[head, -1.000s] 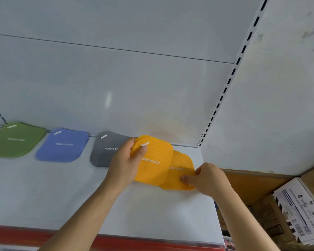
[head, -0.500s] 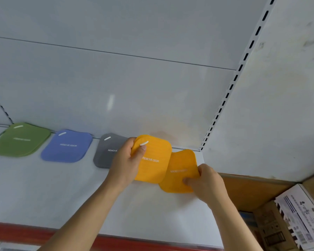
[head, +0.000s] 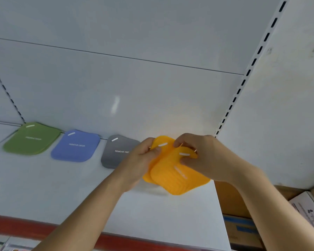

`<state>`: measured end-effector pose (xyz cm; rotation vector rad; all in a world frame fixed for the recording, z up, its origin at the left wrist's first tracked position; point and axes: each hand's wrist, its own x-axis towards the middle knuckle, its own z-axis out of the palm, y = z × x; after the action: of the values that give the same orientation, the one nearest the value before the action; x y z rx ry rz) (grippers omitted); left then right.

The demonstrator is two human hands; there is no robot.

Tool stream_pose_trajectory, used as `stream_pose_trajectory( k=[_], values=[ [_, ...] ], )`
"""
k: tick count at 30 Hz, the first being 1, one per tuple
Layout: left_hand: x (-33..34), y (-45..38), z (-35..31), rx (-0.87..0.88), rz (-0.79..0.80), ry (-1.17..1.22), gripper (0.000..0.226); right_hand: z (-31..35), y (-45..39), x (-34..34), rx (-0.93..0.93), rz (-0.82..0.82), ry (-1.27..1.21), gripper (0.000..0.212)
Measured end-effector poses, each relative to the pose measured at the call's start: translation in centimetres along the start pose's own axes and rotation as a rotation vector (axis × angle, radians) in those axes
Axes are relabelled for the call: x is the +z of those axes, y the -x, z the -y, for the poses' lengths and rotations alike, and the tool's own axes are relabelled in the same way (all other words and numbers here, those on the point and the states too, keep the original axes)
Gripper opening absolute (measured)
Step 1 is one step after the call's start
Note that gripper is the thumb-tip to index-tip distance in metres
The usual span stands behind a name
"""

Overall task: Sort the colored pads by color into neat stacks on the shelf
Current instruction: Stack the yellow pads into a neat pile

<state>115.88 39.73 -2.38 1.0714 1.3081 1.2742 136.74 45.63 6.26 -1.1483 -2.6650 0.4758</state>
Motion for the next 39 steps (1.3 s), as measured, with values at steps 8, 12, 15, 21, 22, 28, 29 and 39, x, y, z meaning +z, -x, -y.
stream_pose_trajectory(
  k=[8,12,15,21,22,28,29,39],
  values=[
    [0.1,1.0,0.0,-0.096,0.007,0.045,0.029,-0.4,-1.3,4.5,-0.272,-0.280,0.001,0.021],
    [0.1,1.4,-0.2,-0.100,0.029,0.027,0.032,-0.5,-2.1,5.7,-0.398,-0.360,0.035,0.029],
    [-0.1,1.6,-0.1,-0.110,0.028,0.012,0.031,-0.7,-2.4,5.9,-0.447,-0.349,0.070,0.029],
    [-0.4,1.7,0.1,-0.095,0.022,0.005,0.030,-1.2,-3.1,6.0,-0.527,-0.381,0.132,0.020],
    [-0.4,1.7,0.1,-0.085,0.020,0.004,0.031,-1.3,-3.1,6.1,-0.514,-0.377,0.111,0.021],
    [-0.5,1.9,0.1,-0.003,0.104,-0.070,0.034,-1.1,-3.3,6.1,-0.486,-0.326,0.037,0.030],
    [-0.5,1.7,0.3,0.019,0.089,-0.101,0.029,-1.2,-3.0,5.9,-0.454,-0.321,0.031,0.037],
    [-1.9,0.5,2.3,0.120,-0.083,-0.186,0.022,-8.2,1.0,10.5,0.542,-0.097,-0.038,0.082]
  ],
)
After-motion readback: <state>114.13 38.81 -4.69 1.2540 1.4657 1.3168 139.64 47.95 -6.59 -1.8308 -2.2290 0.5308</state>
